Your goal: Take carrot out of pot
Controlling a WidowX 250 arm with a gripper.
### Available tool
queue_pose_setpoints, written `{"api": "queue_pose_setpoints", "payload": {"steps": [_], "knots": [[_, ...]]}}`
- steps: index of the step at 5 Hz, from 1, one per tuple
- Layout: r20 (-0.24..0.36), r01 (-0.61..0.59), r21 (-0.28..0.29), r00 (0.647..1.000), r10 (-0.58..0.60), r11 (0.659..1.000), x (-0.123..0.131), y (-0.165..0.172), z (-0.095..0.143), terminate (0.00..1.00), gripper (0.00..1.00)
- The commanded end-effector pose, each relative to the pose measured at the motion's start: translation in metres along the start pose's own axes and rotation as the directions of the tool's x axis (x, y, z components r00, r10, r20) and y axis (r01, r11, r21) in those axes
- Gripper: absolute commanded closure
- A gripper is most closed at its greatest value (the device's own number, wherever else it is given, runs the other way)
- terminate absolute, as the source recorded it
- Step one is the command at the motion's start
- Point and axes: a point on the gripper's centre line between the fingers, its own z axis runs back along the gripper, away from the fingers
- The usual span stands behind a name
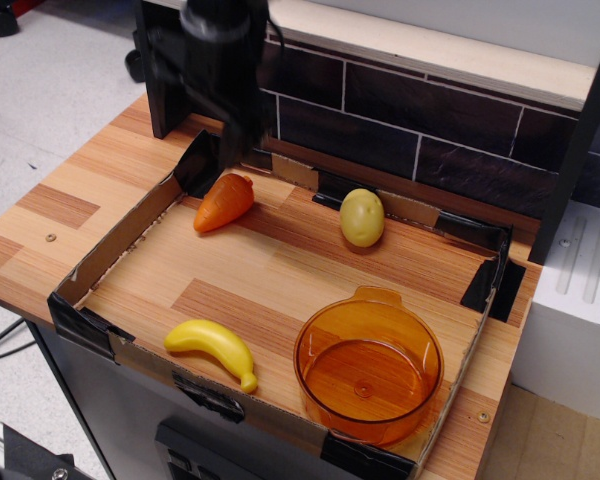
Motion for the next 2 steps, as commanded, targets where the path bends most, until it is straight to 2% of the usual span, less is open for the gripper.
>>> {"api": "queue_pose_setpoints", "payload": {"steps": [1, 2], "knots": [[0.126, -0.063, 0.033, 0.99, 0.058, 0.997, -0.0088, 0.0168, 0.057, 0.0, 0.0], [0.126, -0.063, 0.033, 0.99, 0.058, 0.997, -0.0088, 0.0168, 0.057, 1.0, 0.0]]}}
